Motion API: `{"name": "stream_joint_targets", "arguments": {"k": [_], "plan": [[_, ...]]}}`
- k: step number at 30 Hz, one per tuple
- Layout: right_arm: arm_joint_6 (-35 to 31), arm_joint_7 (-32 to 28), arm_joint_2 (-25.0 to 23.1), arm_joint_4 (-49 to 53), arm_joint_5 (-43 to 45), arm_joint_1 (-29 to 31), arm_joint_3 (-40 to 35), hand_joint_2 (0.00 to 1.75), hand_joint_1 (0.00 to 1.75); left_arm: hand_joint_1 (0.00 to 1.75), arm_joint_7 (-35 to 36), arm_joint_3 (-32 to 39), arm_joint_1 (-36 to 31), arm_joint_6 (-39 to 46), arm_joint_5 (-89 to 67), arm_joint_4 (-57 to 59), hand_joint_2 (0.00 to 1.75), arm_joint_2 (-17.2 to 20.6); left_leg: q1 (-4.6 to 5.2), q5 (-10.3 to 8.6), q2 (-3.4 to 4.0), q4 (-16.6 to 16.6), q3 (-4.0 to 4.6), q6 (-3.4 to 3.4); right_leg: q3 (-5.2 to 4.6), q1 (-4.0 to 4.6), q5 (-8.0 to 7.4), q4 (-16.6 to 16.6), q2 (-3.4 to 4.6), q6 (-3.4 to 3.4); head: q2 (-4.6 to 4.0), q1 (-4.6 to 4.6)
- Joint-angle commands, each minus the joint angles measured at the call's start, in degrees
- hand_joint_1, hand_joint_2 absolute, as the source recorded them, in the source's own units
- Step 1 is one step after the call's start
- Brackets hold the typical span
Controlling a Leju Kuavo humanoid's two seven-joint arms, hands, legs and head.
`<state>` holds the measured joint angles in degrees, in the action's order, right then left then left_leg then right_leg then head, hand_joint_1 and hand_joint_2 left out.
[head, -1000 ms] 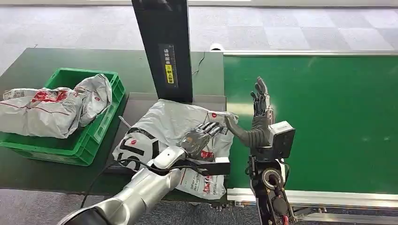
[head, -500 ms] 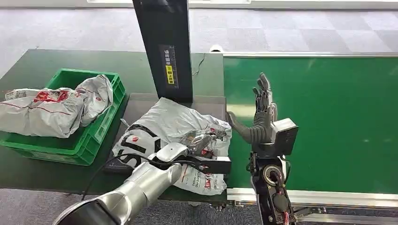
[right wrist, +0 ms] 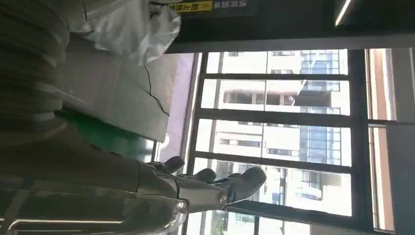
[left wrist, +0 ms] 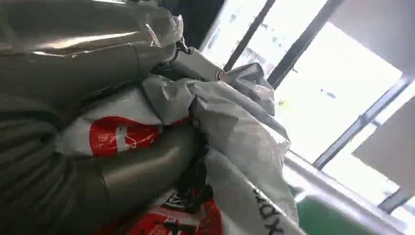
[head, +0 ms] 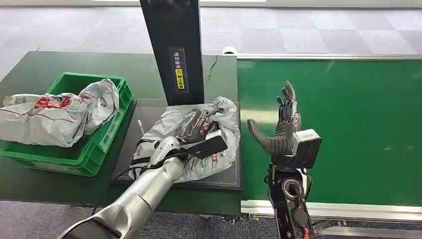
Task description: Moved the parcel from conveyor to table for the left to box.
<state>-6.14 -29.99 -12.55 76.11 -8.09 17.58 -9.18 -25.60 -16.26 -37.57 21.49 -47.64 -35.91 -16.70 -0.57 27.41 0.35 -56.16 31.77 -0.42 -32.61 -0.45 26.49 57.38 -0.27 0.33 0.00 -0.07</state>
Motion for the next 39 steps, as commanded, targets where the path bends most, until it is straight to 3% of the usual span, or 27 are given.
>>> {"name": "stream_joint_targets", "arguments": {"k": [1,22,25,26,27,30,32,33,35,36,37,39], "plan": [[-2.74,-0.26,2.82,4.44,0.78,-6.44,1.94,1.75,0.0,1.75,-1.7,-0.61,17.47,5.34,12.47,-59.73,1.75,9.06,-0.02,0.03,0.15,0.03,0.07,-0.01,-0.12,0.02,-0.02,-0.03,0.16,-0.02,0.0,0.02],[-2.63,-0.32,2.72,4.37,0.82,-6.21,2.01,1.75,0.0,1.75,-1.99,-0.97,17.24,5.81,12.81,-58.16,1.75,9.22,-0.02,0.01,0.01,0.04,0.2,-0.01,-0.21,0.02,0.01,-0.04,0.06,-0.01,0.0,0.0],[-2.77,-0.23,3.02,4.99,0.83,-7.63,2.41,1.75,0.0,1.75,-4.42,1.24,17.75,15.99,10.69,-62.78,1.75,10.8,-0.01,0.01,0.0,0.04,0.21,0.0,-0.23,0.01,0.02,-0.03,0.05,-0.01,0.0,0.0],[-2.89,-0.25,2.93,5.05,0.89,-8.16,2.65,1.75,0.0,1.68,-3.06,2.76,17.5,17.69,9.07,-63.61,1.75,11.72,-0.01,0.0,0.0,0.06,0.2,0.01,-0.22,0.01,0.01,-0.05,0.06,-0.01,0.0,0.0],[-3.05,-0.36,2.77,5.22,0.94,-8.82,2.9,1.75,0.0,1.41,-0.8,5.82,16.66,18.51,6.96,-63.05,1.75,11.95,-0.02,0.02,0.07,0.05,0.2,0.0,-0.23,0.02,0.01,-0.04,0.11,-0.01,0.0,0.0],[-3.53,-0.37,3.07,6.88,0.67,-11.3,3.11,1.75,0.0,1.57,3.29,15.58,8.35,17.84,9.33,-53.37,1.75,15.63,-0.01,-0.02,-0.03,0.07,0.17,-0.03,-0.19,0.01,0.02,-0.02,0.03,-0.04,0.0,0.02],[-1.91,0.3,3.28,6.82,1.69,-12.03,2.94,1.75,0.0,1.57,5.65,21.24,0.66,13.29,9.28,-42.68,1.75,18.89,-0.02,-0.06,-0.09,0.05,0.2,-0.04,-0.22,0.03,0.01,0.02,-0.04,-0.06,0.0,0.02],[-1.65,0.4,3.21,6.44,1.73,-12.34,2.78,1.75,0.0,1.68,5.84,23.64,-2.61,13.17,7.74,-37.78,1.75,19.99,-0.04,-0.08,-0.09,0.03,0.21,-0.05,-0.24,0.04,0.0,0.03,-0.04,-0.07,0.0,0.0],[-0.75,0.59,3.06,4.98,2.31,-12.72,1.66,1.75,0.0,1.73,7.31,27.55,-10.1,13.27,4.74,-25.87,1.75,23.58,-0.04,-0.13,-0.14,0.05,0.19,-0.08,-0.23,0.05,-0.02,0.04,-0.08,-0.08,0.0,0.02],[1.17,2.08,2.57,3.61,2.65,-12.71,0.78,1.75,0.0,1.71,16.81,30.27,-19.23,17.69,-0.86,-12.04,1.75,28.77,-0.08,-0.16,-0.09,0.04,0.19,-0.15,-0.23,0.08,-0.03,0.04,-0.03,-0.09,0.0,0.0],[0.68,1.64,1.78,2.15,2.12,-12.43,0.12,1.75,0.0,1.69,13.57,30.19,-29.12,18.51,-4.23,2.9,1.75,34.65,-0.09,-0.18,-0.01,0.0,0.18,-0.18,-0.26,0.1,-0.05,0.11,0.04,-0.15,0.0,0.02],[0.11,1.34,1.4,1.82,2.05,-12.22,-0.25,1.75,0.0,1.75,13.97,29.05,-33.94,18.51,-7.35,11.12,1.75,36.62,-0.18,-0.23,-0.05,-0.14,0.34,-0.27,-0.4,0.18,-0.09,0.28,-0.01,-0.26,0.0,0.07]]}}
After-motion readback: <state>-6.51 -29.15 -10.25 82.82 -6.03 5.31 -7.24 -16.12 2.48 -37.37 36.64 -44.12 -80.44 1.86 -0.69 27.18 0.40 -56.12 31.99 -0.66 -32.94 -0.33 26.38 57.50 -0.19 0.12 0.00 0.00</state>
